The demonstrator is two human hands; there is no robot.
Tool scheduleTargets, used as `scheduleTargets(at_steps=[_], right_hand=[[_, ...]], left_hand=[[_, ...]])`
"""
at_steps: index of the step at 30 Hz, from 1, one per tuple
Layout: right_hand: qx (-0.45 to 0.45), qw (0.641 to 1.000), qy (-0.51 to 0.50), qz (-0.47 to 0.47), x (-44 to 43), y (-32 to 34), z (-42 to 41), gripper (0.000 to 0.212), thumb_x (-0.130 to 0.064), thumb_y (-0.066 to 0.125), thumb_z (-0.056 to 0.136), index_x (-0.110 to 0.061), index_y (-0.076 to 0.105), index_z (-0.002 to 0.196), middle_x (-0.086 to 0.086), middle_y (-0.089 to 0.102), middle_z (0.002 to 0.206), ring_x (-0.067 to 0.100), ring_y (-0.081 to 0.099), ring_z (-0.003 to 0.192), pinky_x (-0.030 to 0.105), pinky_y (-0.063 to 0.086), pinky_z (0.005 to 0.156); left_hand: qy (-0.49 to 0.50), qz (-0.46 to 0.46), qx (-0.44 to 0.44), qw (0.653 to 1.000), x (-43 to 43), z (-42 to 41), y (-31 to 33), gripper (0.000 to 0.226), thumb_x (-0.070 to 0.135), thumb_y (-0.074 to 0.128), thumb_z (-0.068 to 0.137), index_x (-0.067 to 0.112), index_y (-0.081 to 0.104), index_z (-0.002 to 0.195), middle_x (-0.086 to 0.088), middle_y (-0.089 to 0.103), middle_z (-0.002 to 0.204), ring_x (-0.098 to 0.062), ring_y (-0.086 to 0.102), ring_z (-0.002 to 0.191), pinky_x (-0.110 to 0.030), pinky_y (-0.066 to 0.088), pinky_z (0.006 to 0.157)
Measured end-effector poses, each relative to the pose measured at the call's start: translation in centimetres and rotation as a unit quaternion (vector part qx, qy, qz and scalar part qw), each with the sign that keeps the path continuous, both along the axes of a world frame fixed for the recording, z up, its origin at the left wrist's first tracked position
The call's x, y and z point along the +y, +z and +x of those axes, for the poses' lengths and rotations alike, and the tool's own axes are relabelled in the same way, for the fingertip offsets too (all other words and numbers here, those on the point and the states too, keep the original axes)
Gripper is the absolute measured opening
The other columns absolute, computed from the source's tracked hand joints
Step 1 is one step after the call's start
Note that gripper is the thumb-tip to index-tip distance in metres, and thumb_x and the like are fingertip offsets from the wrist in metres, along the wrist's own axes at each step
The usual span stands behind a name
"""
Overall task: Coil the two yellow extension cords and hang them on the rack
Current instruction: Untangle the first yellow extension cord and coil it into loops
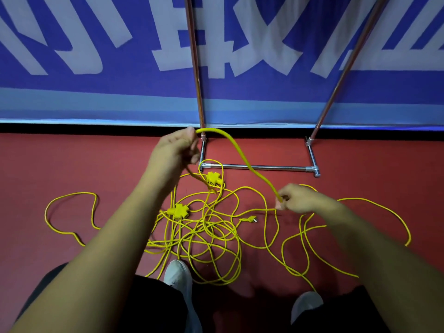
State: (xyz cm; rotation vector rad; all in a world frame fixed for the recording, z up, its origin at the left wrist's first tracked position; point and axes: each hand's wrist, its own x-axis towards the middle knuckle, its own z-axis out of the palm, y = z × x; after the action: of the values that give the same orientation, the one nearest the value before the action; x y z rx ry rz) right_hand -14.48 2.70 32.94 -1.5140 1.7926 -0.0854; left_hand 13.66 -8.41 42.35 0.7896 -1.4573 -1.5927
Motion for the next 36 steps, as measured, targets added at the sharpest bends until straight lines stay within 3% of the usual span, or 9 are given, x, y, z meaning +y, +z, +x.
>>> scheduleTargets(at_steps=[4, 6, 10, 15, 25, 28, 31, 34, 36], right_hand=[[-0.108, 0.976, -0.144, -0.12, -0.4, 1.3, 0.7, 0.014, -0.005, 0.069, 0.084, -0.014, 0.065, 0.073, 0.012, 0.074, 0.074, 0.004, 0.049, 0.05, 0.026, 0.038, 0.053], [-0.177, 0.954, -0.163, -0.177, -0.9, 3.7, 2.8, 0.015, -0.01, 0.074, 0.082, -0.009, 0.059, 0.08, 0.01, 0.074, 0.07, 0.005, 0.051, 0.05, 0.018, 0.036, 0.05], [-0.252, 0.945, -0.081, -0.194, -0.8, 7.4, 7.2, 0.014, -0.013, 0.075, 0.083, -0.006, 0.064, 0.084, 0.004, 0.069, 0.058, 0.012, 0.054, 0.051, 0.024, 0.035, 0.051], [-0.296, 0.928, -0.062, -0.22, -0.9, 8.1, 8.0, 0.008, -0.007, 0.072, 0.084, -0.004, 0.065, 0.084, 0.005, 0.06, 0.061, 0.01, 0.053, 0.055, 0.019, 0.038, 0.053], [-0.161, 0.983, -0.017, -0.081, -1.1, 0.6, 1.3, 0.022, -0.001, 0.064, 0.089, -0.023, 0.069, 0.086, 0.02, 0.072, 0.095, 0.016, 0.061, 0.086, 0.034, 0.045, 0.088], [-0.257, 0.95, -0.108, -0.138, -1.5, 1.9, 2.8, 0.02, 0.003, 0.059, 0.092, -0.016, 0.067, 0.092, 0.008, 0.071, 0.081, 0.012, 0.063, 0.082, 0.03, 0.045, 0.087], [-0.364, 0.89, -0.159, -0.226, -1.9, 6.0, 4.7, 0.015, -0.001, 0.057, 0.093, -0.008, 0.068, 0.101, 0.006, 0.064, 0.072, 0.013, 0.059, 0.071, 0.024, 0.051, 0.076], [-0.371, 0.892, -0.075, -0.248, -1.2, 9.2, 7.6, 0.015, -0.003, 0.059, 0.092, -0.012, 0.072, 0.095, 0.0, 0.055, 0.064, 0.011, 0.049, 0.064, 0.026, 0.044, 0.065], [-0.353, 0.9, -0.027, -0.252, -0.7, 9.8, 9.1, 0.017, -0.007, 0.061, 0.092, -0.02, 0.069, 0.083, 0.0, 0.051, 0.062, 0.012, 0.044, 0.062, 0.03, 0.037, 0.06]], left_hand=[[0.128, -0.085, -0.274, 0.949, -2.0, 0.9, -2.0, 0.008, 0.019, 0.057, 0.094, 0.018, 0.064, 0.09, 0.006, 0.066, 0.081, -0.017, 0.061, 0.084, -0.029, 0.041, 0.077], [0.149, -0.148, -0.349, 0.913, -2.1, 0.7, -2.8, 0.028, 0.021, 0.062, 0.09, 0.019, 0.061, 0.118, 0.005, 0.065, 0.115, -0.012, 0.058, 0.111, -0.025, 0.04, 0.095], [-0.01, -0.184, -0.261, 0.947, -0.2, -1.0, -2.4, 0.044, 0.047, 0.054, 0.087, 0.022, 0.059, 0.123, 0.009, 0.064, 0.123, -0.003, 0.057, 0.115, -0.032, 0.042, 0.105], [-0.206, -0.14, -0.264, 0.932, 2.5, -1.9, -2.1, 0.044, 0.052, 0.048, 0.092, 0.012, 0.062, 0.081, -0.001, 0.064, 0.066, -0.018, 0.056, 0.066, -0.044, 0.045, 0.066], [-0.022, 0.033, 0.043, 0.998, 1.0, -0.8, -0.7, 0.038, 0.022, 0.046, 0.099, 0.015, 0.057, 0.063, 0.002, 0.04, 0.053, -0.012, 0.04, 0.045, -0.03, 0.032, 0.059], [0.069, 0.017, -0.051, 0.996, 0.0, -0.6, -1.1, 0.03, 0.018, 0.045, 0.103, 0.011, 0.059, 0.078, 0.005, 0.05, 0.056, -0.013, 0.055, 0.057, -0.03, 0.042, 0.069], [0.144, -0.106, -0.263, 0.948, -1.1, 0.6, -2.0, 0.021, 0.026, 0.06, 0.094, 0.021, 0.062, 0.114, 0.008, 0.067, 0.106, -0.007, 0.06, 0.098, -0.019, 0.042, 0.086], [0.019, -0.167, -0.2, 0.965, -0.1, 0.2, -1.7, 0.044, 0.048, 0.056, 0.089, 0.029, 0.055, 0.129, 0.009, 0.06, 0.131, -0.004, 0.053, 0.123, -0.025, 0.039, 0.103], [-0.109, -0.163, -0.206, 0.959, 1.3, -0.8, -1.6, 0.043, 0.051, 0.05, 0.089, 0.019, 0.062, 0.115, 0.004, 0.069, 0.11, -0.005, 0.062, 0.102, -0.023, 0.046, 0.091]])
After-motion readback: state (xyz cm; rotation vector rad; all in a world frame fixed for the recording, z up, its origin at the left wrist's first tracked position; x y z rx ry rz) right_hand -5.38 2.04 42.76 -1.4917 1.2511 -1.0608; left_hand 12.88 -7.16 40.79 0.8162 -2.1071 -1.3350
